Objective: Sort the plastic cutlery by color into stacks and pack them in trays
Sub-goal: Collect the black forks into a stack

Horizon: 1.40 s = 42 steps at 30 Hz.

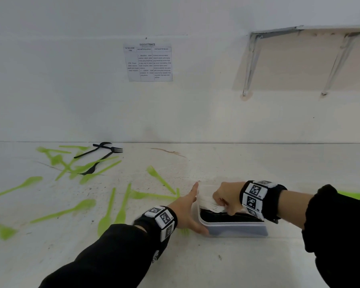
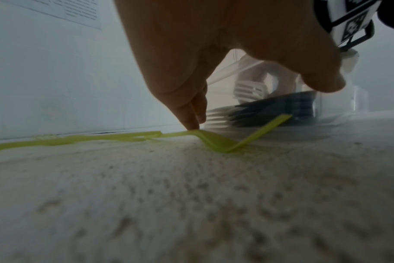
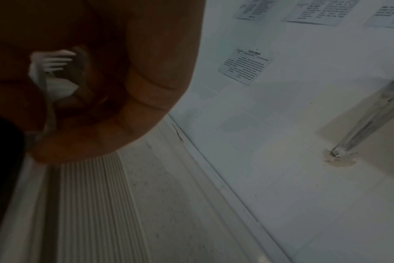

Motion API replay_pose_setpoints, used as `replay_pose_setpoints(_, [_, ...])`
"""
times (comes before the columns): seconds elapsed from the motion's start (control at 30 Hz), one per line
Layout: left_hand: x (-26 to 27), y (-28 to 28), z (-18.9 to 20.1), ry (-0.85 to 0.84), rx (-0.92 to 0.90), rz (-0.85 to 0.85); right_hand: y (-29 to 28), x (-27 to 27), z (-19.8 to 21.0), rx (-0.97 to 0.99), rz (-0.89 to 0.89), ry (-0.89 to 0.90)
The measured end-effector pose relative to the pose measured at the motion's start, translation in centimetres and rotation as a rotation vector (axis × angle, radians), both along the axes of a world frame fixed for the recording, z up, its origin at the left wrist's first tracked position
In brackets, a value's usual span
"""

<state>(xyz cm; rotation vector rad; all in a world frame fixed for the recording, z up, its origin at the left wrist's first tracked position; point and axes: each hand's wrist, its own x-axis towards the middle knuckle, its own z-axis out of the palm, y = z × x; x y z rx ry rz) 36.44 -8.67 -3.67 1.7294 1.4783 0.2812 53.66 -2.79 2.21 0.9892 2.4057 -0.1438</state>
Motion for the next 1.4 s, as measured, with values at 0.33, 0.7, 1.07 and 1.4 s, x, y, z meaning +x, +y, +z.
replay_pose_setpoints(0.33, [-0.1,0.1,0.0,0.001,-0.011,-0.008,0.0,0.5,0.5,-0.126,0.024,0.089])
replay_pose_setpoints(0.7, [-0.1,0.0,0.1,0.001,-0.008,-0.007,0.1,1.1,0.4,-0.061,0.030,0.032])
replay_pose_setpoints(1.07, [-0.3,0.3,-0.5,-0.002,-0.002,-0.006,-0.2,1.1,0.7,0.054,0.136,-0.011])
replay_pose_setpoints(1.4, [-0.1,0.1,-0.2,0.009,-0.007,-0.005,-0.7,0.2,0.6,0.052,0.131,-0.038])
